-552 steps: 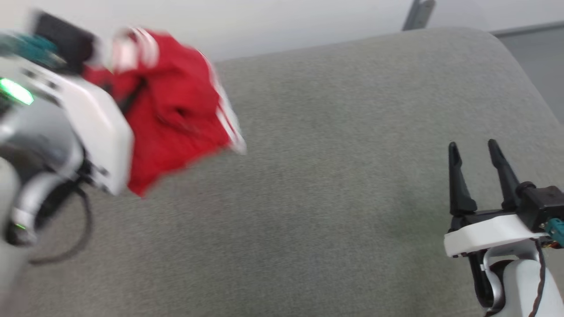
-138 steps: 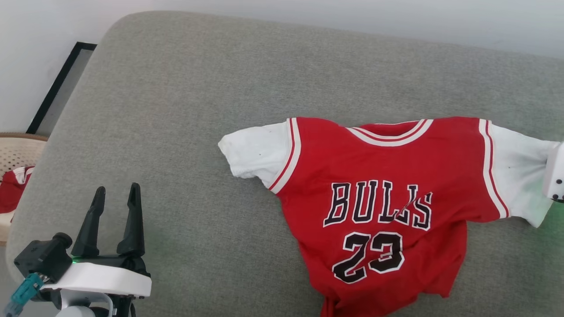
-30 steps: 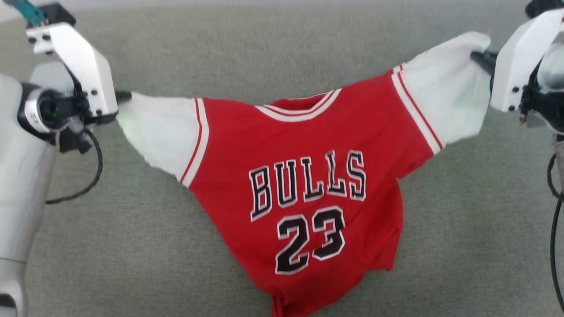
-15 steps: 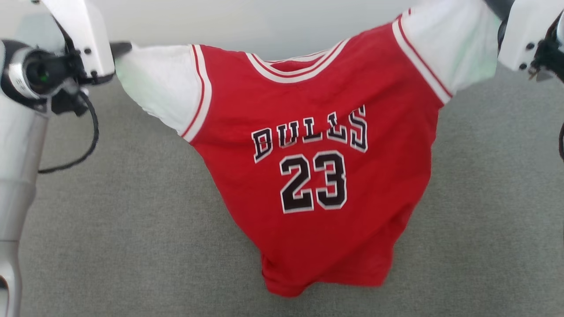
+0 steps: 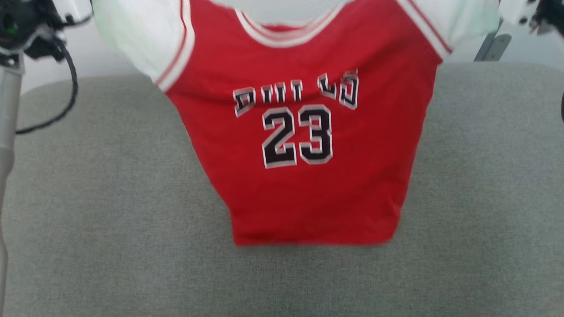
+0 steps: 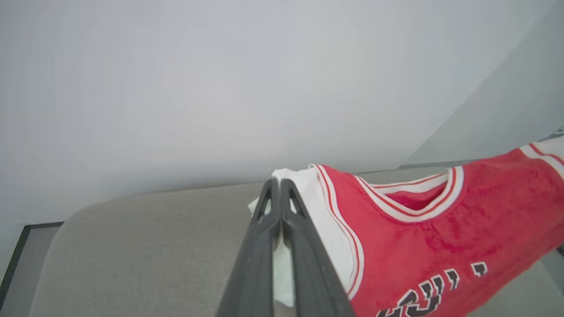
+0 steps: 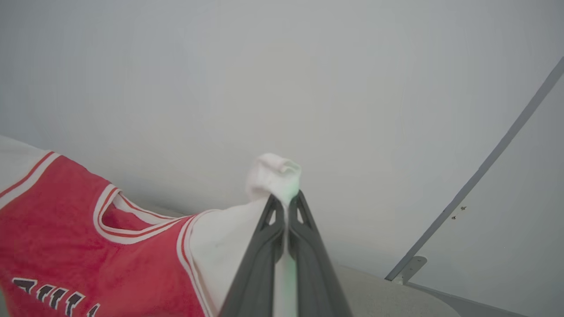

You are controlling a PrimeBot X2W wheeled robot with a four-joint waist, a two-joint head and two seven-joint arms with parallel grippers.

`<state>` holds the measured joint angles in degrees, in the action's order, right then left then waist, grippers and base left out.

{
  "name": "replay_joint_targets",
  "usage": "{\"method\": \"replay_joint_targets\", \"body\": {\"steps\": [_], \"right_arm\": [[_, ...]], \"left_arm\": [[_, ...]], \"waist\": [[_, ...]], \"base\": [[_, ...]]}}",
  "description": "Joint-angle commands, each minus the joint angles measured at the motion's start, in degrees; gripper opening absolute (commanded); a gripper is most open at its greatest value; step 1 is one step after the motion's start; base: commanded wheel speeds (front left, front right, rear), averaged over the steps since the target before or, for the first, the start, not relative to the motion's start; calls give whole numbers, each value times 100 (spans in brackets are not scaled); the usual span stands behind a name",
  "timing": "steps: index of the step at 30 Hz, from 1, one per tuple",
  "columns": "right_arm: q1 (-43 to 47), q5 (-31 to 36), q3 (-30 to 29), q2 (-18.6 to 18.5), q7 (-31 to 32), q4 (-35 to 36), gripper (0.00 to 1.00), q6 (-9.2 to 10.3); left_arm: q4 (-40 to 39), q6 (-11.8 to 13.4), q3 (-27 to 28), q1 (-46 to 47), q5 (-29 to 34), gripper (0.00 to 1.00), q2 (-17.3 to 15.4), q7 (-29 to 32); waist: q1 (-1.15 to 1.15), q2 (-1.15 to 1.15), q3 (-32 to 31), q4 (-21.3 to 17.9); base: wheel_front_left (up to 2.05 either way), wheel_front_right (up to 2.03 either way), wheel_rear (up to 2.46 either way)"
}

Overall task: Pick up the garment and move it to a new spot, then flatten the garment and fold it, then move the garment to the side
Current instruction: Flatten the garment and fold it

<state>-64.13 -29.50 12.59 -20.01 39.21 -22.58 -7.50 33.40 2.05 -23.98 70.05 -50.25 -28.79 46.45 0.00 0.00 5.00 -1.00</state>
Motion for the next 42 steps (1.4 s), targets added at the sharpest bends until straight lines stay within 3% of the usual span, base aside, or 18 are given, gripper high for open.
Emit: {"method": "replay_joint_targets", "body": {"steps": [1,6,13,19,23,29,35,42], "right_arm": [[-162,69,-4,46,-161,-124,0,2],[-760,440,168,229,-838,-815,0,1],[-2124,1448,35,510,-2807,-2094,0,2],[-2977,2501,-275,648,-4579,-2824,0,2],[-3237,3202,-462,704,-5207,-3201,0,2],[-2885,3416,-450,885,-5358,-3852,0,2],[-2216,2892,-236,1023,-5267,-4427,0,2],[-1459,2253,270,1102,-4894,-4617,0,2]], "left_arm": [[50,-56,33,138,59,0,22,-197],[360,-156,49,620,332,0,81,-808],[1041,-495,102,1794,776,0,232,-2412],[1448,-747,55,2658,1315,0,316,-4478],[1613,-873,14,2910,1467,0,437,-5744],[2094,-942,-428,2510,1367,0,435,-5935],[2090,-946,-1094,1617,774,0,361,-5359],[1626,-947,-1672,625,-41,0,53,-4329]], "waist": [[0,0,110,-8],[0,0,585,-22],[0,0,1526,24],[0,0,1927,96],[0,0,2071,194],[0,0,2060,252],[0,0,1877,341],[0,0,1566,347]], "base": [[0,0,0],[0,0,0],[0,0,0],[0,0,0],[0,0,0],[0,0,0],[0,0,0],[0,0,0]]}}
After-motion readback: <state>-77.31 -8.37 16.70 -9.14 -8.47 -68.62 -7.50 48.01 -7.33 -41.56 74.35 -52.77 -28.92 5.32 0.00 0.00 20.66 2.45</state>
